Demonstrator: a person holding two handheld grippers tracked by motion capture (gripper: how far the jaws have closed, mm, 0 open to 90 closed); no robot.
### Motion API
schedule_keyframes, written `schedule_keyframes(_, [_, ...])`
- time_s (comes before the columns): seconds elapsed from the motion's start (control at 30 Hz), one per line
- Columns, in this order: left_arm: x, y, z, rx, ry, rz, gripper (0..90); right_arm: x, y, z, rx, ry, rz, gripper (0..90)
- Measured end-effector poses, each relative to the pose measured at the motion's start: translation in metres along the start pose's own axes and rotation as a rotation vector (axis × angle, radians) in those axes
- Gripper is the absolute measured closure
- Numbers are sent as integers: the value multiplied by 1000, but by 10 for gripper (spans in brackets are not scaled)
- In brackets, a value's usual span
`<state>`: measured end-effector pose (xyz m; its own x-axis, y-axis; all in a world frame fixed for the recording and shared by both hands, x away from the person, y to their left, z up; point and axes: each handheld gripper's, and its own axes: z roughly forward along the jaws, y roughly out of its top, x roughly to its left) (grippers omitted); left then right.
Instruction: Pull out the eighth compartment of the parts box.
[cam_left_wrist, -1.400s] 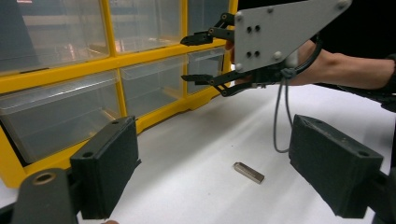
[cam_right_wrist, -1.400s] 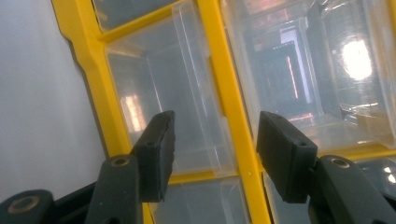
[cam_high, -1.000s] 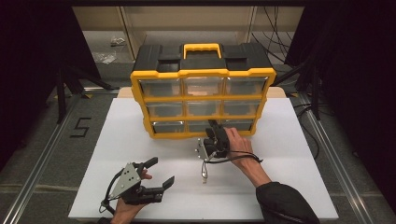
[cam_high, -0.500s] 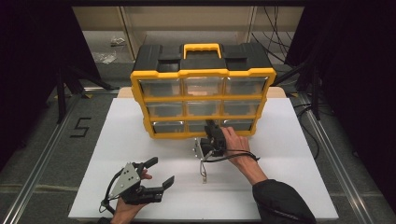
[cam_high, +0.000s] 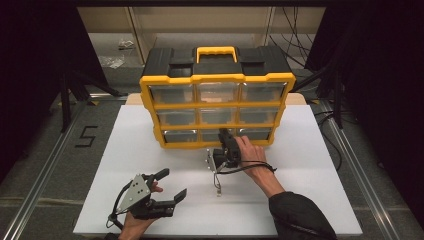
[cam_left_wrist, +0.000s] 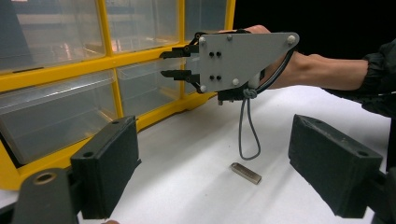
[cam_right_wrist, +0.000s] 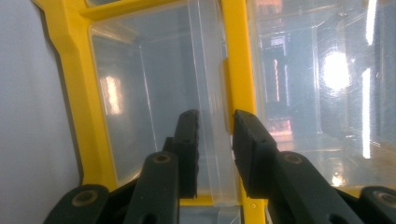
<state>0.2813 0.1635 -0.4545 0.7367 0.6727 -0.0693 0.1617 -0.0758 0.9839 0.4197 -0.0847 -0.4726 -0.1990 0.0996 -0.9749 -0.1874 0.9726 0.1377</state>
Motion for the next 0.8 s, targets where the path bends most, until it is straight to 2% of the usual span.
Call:
schedule_keyframes(0.1, [0,0,0,1,-1,1,159,1,0,1,-7,-9,-12,730])
schedule_keyframes(0.2, [0,0,0,1,-1,0,159,3,0,0,9,-14,-24,738])
schedule_keyframes(0.4, [0,0,0,3,-1,-1,159,4,0,1,-9,-37,-43,752])
schedule_keyframes(0.47, [0,0,0,3,-1,-2,159,4,0,0,0,-35,-48,756])
schedule_keyframes(0.5, [0,0,0,3,-1,-2,159,4,0,1,-15,-36,-42,757])
schedule_keyframes(0.53, [0,0,0,3,-1,-1,159,3,0,0,-3,-21,-30,759])
schedule_keyframes(0.63, [0,0,0,4,0,-3,159,2,-1,0,-8,-28,-72,770])
schedule_keyframes(0.8, [0,0,0,4,0,-3,159,3,-1,-3,-18,-32,-83,774])
